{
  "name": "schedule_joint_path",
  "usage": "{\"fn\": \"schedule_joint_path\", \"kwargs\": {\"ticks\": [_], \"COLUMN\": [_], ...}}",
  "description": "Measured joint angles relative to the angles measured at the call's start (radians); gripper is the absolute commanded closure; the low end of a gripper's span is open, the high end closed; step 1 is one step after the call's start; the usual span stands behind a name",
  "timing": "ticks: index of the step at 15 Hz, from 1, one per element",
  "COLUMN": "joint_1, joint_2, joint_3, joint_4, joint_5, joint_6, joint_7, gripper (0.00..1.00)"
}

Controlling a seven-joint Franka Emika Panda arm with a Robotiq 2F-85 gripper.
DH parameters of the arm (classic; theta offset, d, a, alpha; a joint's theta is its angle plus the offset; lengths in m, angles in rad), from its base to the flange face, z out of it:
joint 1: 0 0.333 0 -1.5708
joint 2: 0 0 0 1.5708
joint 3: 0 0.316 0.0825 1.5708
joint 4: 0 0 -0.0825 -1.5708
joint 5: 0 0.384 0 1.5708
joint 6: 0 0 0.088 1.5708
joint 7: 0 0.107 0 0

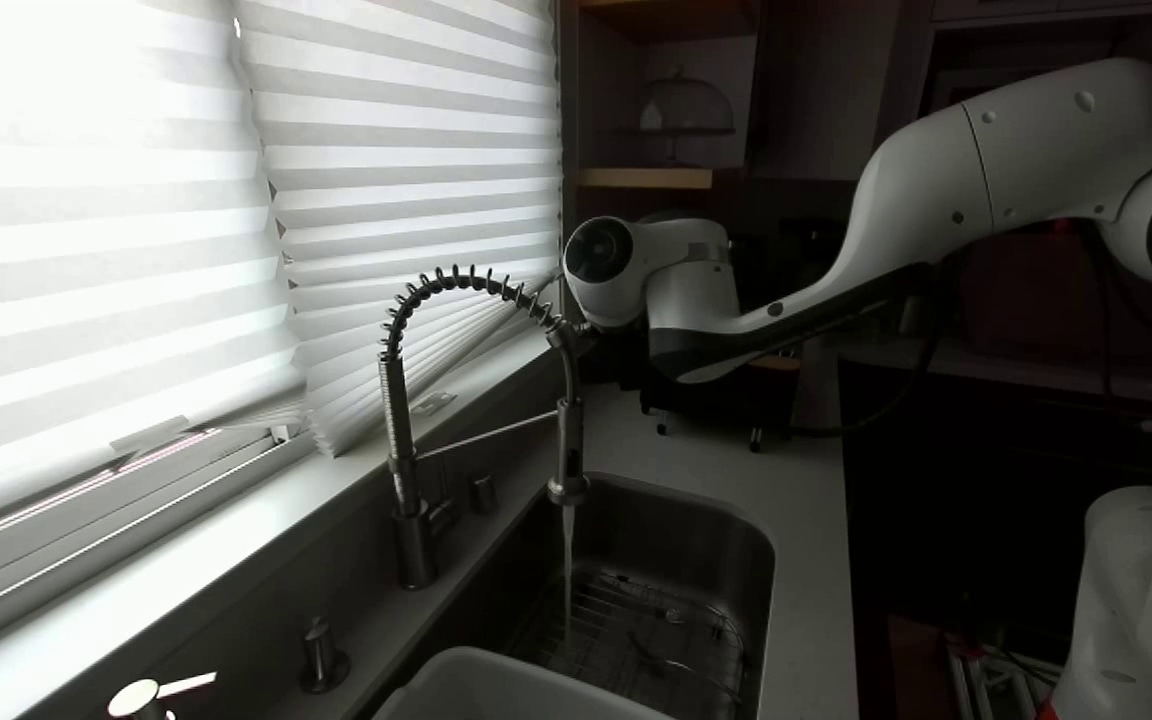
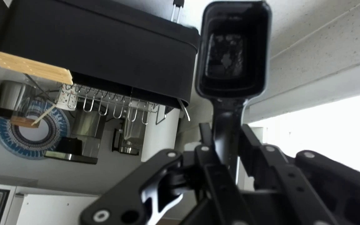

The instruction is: Pour the contents of the black spoon into the sink

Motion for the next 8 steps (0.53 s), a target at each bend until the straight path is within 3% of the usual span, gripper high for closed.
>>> {"fn": "schedule_joint_path", "kwargs": {"ticks": [8], "joint_1": [-0.035], "joint_2": [0.001], "joint_3": [-0.052], "joint_4": [-0.007], "joint_5": [0.397], "joint_6": [-0.005], "joint_7": [-0.008], "gripper": [0.94]}}
